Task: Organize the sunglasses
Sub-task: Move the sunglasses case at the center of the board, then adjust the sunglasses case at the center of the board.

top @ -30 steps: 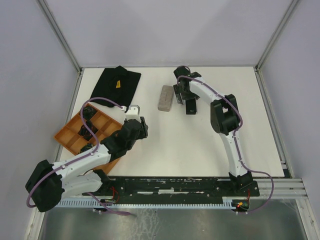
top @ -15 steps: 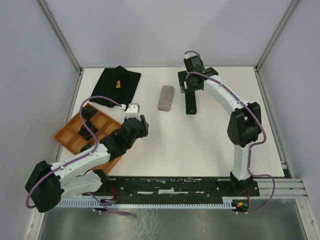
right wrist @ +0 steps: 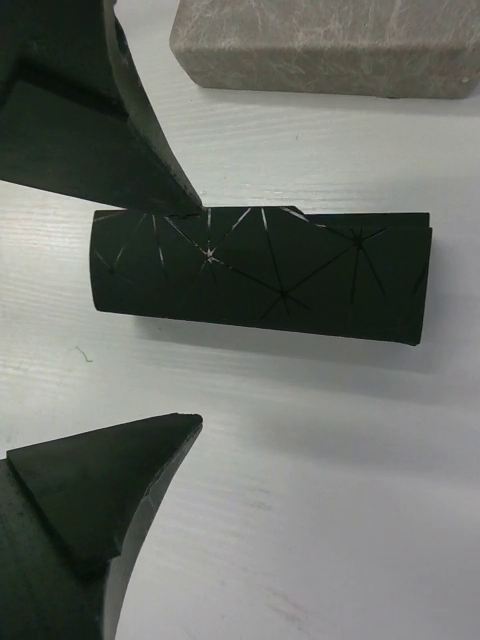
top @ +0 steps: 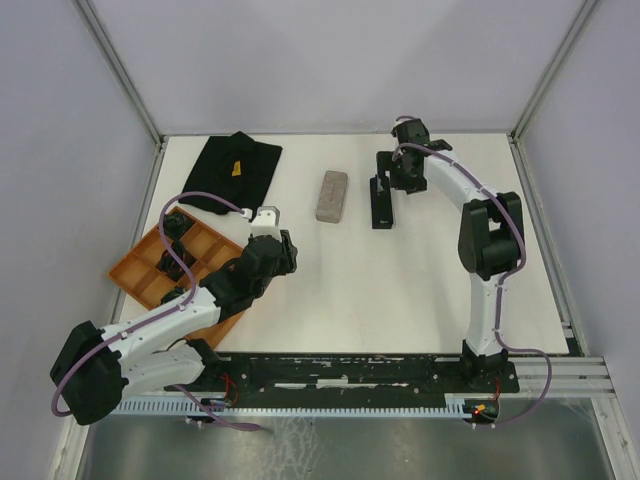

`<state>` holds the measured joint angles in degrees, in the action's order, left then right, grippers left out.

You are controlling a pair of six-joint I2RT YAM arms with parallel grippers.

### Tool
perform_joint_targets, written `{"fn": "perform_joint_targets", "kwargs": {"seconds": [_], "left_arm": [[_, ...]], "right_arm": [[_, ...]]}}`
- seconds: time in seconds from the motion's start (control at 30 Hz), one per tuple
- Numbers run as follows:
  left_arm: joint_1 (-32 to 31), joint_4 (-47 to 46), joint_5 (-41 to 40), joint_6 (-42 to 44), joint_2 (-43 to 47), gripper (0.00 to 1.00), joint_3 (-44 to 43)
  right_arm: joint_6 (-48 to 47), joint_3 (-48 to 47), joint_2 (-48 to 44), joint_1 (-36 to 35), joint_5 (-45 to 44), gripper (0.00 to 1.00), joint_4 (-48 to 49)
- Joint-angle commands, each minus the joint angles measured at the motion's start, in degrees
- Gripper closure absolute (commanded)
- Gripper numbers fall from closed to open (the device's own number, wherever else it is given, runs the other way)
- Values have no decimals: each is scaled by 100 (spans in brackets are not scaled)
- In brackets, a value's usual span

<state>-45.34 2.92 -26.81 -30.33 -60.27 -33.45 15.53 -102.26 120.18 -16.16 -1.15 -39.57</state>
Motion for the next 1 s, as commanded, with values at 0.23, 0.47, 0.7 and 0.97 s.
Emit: {"fn": "perform_joint_targets", "kwargs": {"seconds": [0.23, 0.47, 0.7, 0.97], "left_arm": [[31, -171, -2, 115, -3, 53, -258], [34, -194, 17, 106, -36, 53, -275], [27, -200, 40, 114, -58, 53, -293], [26, -211, 70, 123, -99, 53, -341]], "right_arm": [[275, -56, 434, 164, 765, 19, 359], [210, -60, 593, 166, 599, 25, 184], [108, 11, 712, 155, 330, 28, -63], [144, 351, 346, 152, 505, 26, 322]]}}
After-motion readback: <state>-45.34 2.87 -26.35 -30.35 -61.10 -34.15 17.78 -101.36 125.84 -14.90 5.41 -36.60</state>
